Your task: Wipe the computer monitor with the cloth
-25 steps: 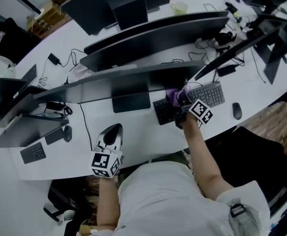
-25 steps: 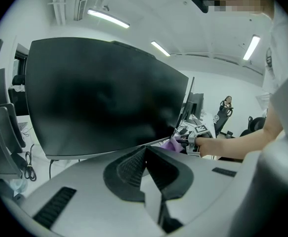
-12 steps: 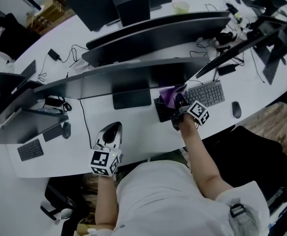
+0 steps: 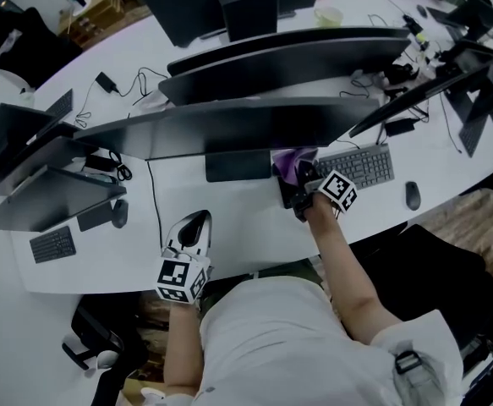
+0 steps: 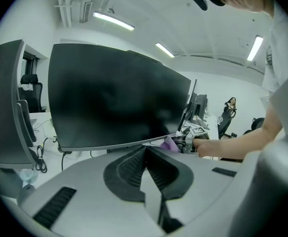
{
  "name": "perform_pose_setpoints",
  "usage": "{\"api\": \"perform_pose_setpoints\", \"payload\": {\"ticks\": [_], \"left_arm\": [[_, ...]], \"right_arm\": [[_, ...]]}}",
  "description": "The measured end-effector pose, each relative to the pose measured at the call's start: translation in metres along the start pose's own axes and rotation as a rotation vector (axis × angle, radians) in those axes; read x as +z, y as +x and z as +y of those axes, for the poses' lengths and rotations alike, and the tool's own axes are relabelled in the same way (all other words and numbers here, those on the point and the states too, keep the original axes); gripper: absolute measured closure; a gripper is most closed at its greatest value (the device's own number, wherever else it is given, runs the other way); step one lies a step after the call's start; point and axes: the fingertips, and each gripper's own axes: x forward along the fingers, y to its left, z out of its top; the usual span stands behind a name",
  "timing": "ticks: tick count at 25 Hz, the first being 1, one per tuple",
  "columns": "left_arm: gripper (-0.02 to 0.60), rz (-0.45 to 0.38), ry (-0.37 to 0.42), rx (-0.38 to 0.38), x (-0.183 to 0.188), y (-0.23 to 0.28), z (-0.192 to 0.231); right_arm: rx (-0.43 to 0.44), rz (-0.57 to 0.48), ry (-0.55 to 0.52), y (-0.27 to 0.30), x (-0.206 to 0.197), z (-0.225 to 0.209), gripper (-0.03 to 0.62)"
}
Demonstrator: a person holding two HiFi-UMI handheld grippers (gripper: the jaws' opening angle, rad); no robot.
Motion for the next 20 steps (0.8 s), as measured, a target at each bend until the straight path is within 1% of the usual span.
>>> {"api": "perform_pose_setpoints", "payload": {"ticks": [8, 15, 20], "left_arm": [[0.581, -0.011, -0.02, 0.033, -0.009, -0.024, 0.026], [0.581, -0.022, -0.034, 0.039, -0.017, -0.045, 0.057], [0.58, -0.026, -0.04, 0.025, -0.02, -0.053, 0.08]], "right_arm": [[0.012, 0.024, -0.021, 0.02, -0.032, 0.015, 0.514], [0.014, 0.042, -0.039, 0.039, -0.067, 0.028, 0.516], [0.017, 0.044, -0.04, 0.052, -0.091, 0.039, 0.516]]}}
